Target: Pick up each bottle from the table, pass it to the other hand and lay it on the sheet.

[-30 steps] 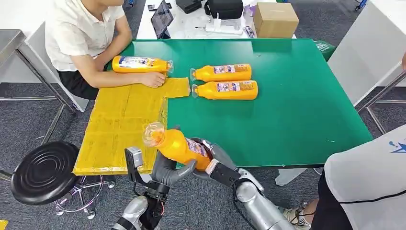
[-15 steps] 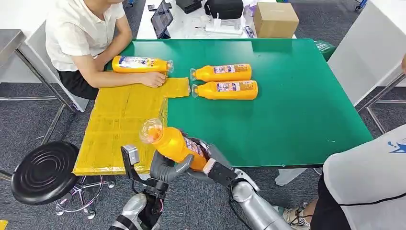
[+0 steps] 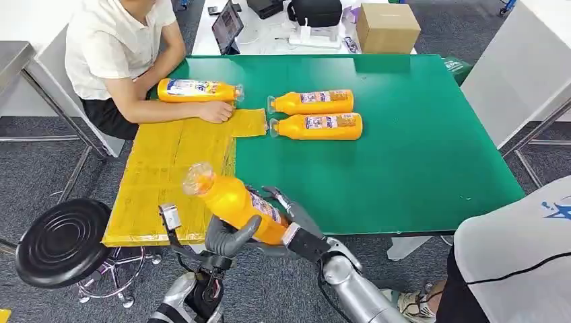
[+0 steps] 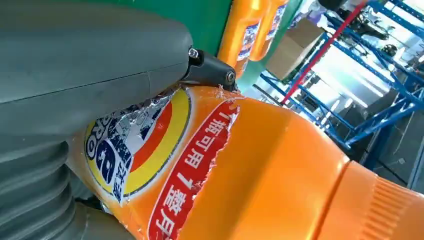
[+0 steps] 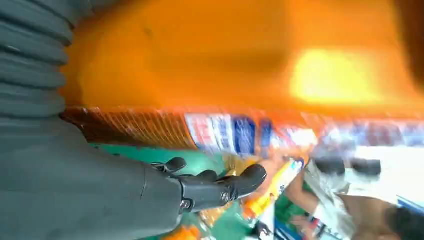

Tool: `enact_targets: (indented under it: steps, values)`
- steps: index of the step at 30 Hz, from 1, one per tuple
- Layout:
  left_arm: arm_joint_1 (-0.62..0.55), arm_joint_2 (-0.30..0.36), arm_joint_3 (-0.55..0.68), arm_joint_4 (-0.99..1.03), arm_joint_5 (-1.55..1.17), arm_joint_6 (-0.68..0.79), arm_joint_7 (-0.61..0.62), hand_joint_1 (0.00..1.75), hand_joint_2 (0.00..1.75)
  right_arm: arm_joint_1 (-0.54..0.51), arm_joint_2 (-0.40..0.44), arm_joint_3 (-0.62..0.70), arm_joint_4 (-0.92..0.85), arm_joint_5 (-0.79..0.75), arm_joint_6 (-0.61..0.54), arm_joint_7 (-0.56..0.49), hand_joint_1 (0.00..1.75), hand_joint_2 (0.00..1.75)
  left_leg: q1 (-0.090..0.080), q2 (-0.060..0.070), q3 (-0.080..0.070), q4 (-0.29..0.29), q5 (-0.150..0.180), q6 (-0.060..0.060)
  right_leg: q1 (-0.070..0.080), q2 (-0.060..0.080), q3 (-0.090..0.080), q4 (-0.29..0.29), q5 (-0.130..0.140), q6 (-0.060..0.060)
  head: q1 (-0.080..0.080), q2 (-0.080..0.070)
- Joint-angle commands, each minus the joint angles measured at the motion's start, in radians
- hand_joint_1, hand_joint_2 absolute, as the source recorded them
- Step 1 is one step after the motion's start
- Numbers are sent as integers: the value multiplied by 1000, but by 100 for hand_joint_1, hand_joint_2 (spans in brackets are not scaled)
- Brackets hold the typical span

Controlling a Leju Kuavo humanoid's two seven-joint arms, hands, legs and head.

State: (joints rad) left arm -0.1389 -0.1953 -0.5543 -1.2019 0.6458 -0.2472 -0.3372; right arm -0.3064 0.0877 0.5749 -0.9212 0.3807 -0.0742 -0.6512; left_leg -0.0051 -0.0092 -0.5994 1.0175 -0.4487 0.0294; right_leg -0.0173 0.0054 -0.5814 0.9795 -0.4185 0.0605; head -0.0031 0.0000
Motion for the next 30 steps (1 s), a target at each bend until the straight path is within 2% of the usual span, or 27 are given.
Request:
enact_targets:
  steps: [1, 7, 10, 13, 16, 18, 20, 23, 26, 29, 30]
  values:
    - [-7, 48, 120, -72, -179, 222, -63, 175, 175, 118, -61, 61, -231, 95, -177, 18, 0, 0, 1, 0, 2, 0, -1, -2, 1, -1, 2, 0, -1, -2, 0, 0]
    - [-5, 43, 122, -68, -184, 223, -63, 175, 175, 118, -66, 60, -234, 95, -175, 18, 0, 0, 1, 1, 2, 0, -1, -2, 1, 0, 2, 0, -1, -3, 0, 0]
    - [-20, 47, 133, -48, -349, 418, -87, 175, 175, 143, -77, 48, -254, 137, -251, 16, 0, 0, 1, 1, 3, -1, -1, -2, 1, 0, 3, -1, -1, -3, 0, 0]
    - [-72, 40, 156, 36, -654, 718, -154, 175, 175, 184, -89, 19, -298, 187, -313, 26, 0, 0, 1, -2, 3, -1, 0, -2, 1, -3, 3, -1, -1, -3, 0, 0]
    - [-120, 33, 164, 100, -919, 926, -185, 175, 175, 178, -69, 0, -298, 190, -322, 15, 0, 0, 1, -2, 2, -1, 0, -2, 1, -3, 3, -1, -1, -3, 0, 0]
    - [-146, -18, 275, 152, -1248, 945, -138, 175, 175, 159, -47, -7, -283, 180, -319, 1, 0, 0, 1, -2, 3, -1, 0, -2, 1, -3, 3, -1, -1, -3, 0, 0]
    - [-238, -6, 257, 298, -1396, 945, -33, 175, 175, 139, -27, -7, -262, 169, -304, -8, 0, 0, 1, 0, 1, 0, 0, -1, 1, 0, 1, 0, 0, -2, 0, 0]
    - [-376, 4, 221, 525, -1477, 911, 67, 175, 175, 113, -8, -8, -225, 153, -286, -17, 0, 0, 1, -2, 1, -1, 2, -1, 1, -3, 2, 0, 0, -2, 0, 0]
    - [-389, 1, 224, 550, -1472, 919, 58, 175, 175, 108, -5, -8, -218, 152, -285, -20, 0, 0, 1, 1, 1, -1, 1, -2, 1, 0, 1, 0, 1, -2, 0, 0]
    - [-419, 19, 216, 589, -1694, 945, 158, 175, 175, 94, 1, -5, -192, 139, -272, -36, 0, 0, 1, 1, 2, -1, 2, -2, 1, -1, 2, 0, 2, -4, 0, 0]
    - [-460, 1, 236, 683, -1656, 910, 128, 175, 175, 87, 9, -9, -176, 126, -267, -41, 0, 0, 1, 1, 2, -1, 2, -2, 1, 0, 1, 0, 2, -4, 0, 0]
